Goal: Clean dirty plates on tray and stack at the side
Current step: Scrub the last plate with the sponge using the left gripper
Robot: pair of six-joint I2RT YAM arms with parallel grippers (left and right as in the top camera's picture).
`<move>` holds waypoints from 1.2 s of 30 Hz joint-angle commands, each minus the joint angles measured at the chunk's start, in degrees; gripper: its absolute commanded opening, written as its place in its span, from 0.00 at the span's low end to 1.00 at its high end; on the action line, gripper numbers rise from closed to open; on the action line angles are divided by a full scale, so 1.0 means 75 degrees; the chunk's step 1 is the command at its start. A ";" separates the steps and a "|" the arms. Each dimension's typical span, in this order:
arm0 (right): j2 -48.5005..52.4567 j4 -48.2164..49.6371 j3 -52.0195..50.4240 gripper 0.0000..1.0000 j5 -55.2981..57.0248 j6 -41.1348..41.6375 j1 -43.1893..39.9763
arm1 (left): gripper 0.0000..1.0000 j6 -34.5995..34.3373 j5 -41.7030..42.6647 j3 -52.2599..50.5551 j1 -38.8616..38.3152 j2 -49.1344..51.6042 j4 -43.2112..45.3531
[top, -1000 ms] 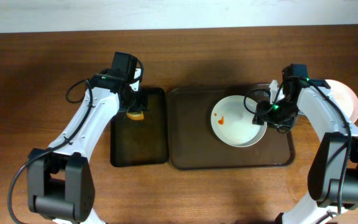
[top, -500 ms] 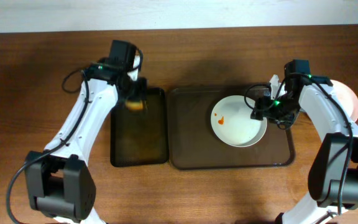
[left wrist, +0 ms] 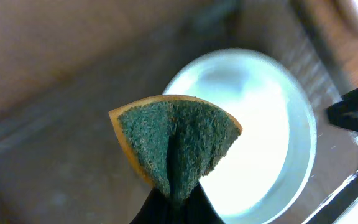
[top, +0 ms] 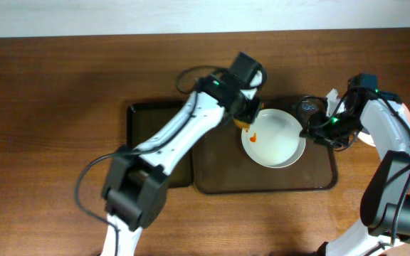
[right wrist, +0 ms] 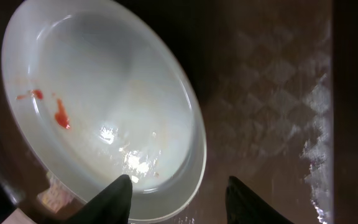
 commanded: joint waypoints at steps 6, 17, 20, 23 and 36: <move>0.0015 0.1311 -0.1148 0.37 0.0055 -0.0047 0.0020 | 0.00 -0.0067 0.0434 0.0026 -0.0262 0.0498 0.0428; 0.0015 0.2005 -0.1684 0.08 0.0079 -0.0047 0.0472 | 0.00 0.0029 -0.0437 0.0026 -0.0382 0.1087 0.0749; 0.0015 0.2011 -0.1684 0.08 0.0090 -0.0047 0.0472 | 0.00 0.0189 -0.0592 0.0012 -0.0382 0.1233 0.0723; 0.0015 0.2014 -0.1684 0.07 0.0108 -0.0047 0.0472 | 0.00 0.0189 -0.0950 0.0012 -0.0382 0.1434 0.0720; 0.0015 0.2034 -0.1687 0.04 0.0108 -0.0044 0.0472 | 0.00 0.0152 -0.0851 -0.0656 -0.0484 0.1550 0.0586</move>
